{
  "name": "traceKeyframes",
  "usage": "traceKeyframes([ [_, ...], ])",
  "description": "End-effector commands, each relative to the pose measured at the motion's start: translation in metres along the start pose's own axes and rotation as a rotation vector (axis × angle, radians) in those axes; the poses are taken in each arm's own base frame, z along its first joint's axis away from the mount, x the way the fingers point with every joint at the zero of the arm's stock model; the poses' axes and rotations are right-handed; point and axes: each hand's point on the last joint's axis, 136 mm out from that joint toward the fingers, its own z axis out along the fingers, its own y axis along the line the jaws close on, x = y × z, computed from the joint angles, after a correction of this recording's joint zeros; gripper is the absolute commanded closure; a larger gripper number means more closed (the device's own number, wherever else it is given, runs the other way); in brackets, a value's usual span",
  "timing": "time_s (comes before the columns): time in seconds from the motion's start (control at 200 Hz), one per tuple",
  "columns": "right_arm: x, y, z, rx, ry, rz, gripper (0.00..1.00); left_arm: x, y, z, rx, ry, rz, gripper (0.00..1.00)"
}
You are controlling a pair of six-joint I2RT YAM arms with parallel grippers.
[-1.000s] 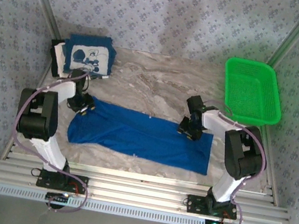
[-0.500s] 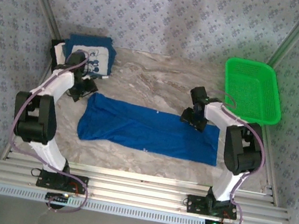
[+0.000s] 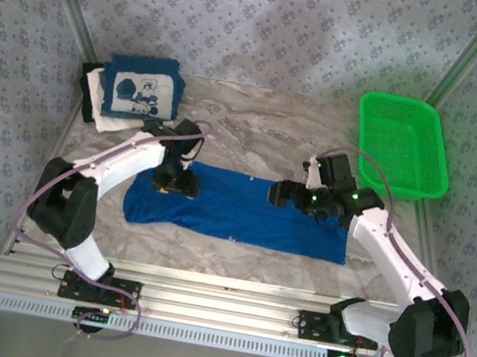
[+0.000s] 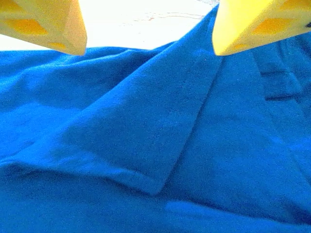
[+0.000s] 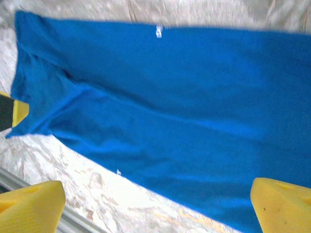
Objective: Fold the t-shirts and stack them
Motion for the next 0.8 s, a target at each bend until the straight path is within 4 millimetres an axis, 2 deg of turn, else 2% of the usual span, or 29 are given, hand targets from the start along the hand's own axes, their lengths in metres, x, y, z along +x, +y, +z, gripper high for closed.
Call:
traceKeyframes([
  [0.0, 0.016, -0.004, -0.001, -0.009, 0.05, 0.015, 0.0, 0.005, 0.0, 0.014, -0.099, 0.034, 0.075, 0.36],
  [0.125, 0.017, -0.005, -0.004, -0.005, 0.044, 0.012, 0.0, -0.002, 0.005, 0.026, -0.225, 0.033, 0.1, 0.43],
  [0.25, 0.019, -0.005, -0.004, -0.007, 0.042, 0.021, 0.0, -0.016, 0.009, 0.02, -0.278, -0.038, 0.071, 0.44],
  [0.35, 0.022, -0.006, -0.006, -0.008, 0.038, 0.03, 0.0, -0.028, 0.005, 0.013, -0.213, -0.088, 0.014, 0.43],
  [0.435, 0.025, -0.008, -0.007, -0.004, 0.033, 0.036, 0.0, -0.036, 0.009, 0.012, -0.165, -0.108, -0.046, 0.43],
  [0.535, 0.029, -0.01, -0.009, -0.002, 0.028, 0.045, 0.0, -0.046, 0.009, 0.022, -0.053, -0.113, -0.121, 0.43],
  [0.69, 0.031, -0.009, -0.011, -0.006, 0.022, 0.055, 0.0, -0.062, 0.023, 0.035, 0.046, -0.117, -0.244, 0.45],
  [0.794, 0.033, -0.008, -0.012, -0.008, 0.025, 0.06, 0.0, -0.075, 0.009, 0.023, 0.167, -0.147, -0.265, 0.46],
])
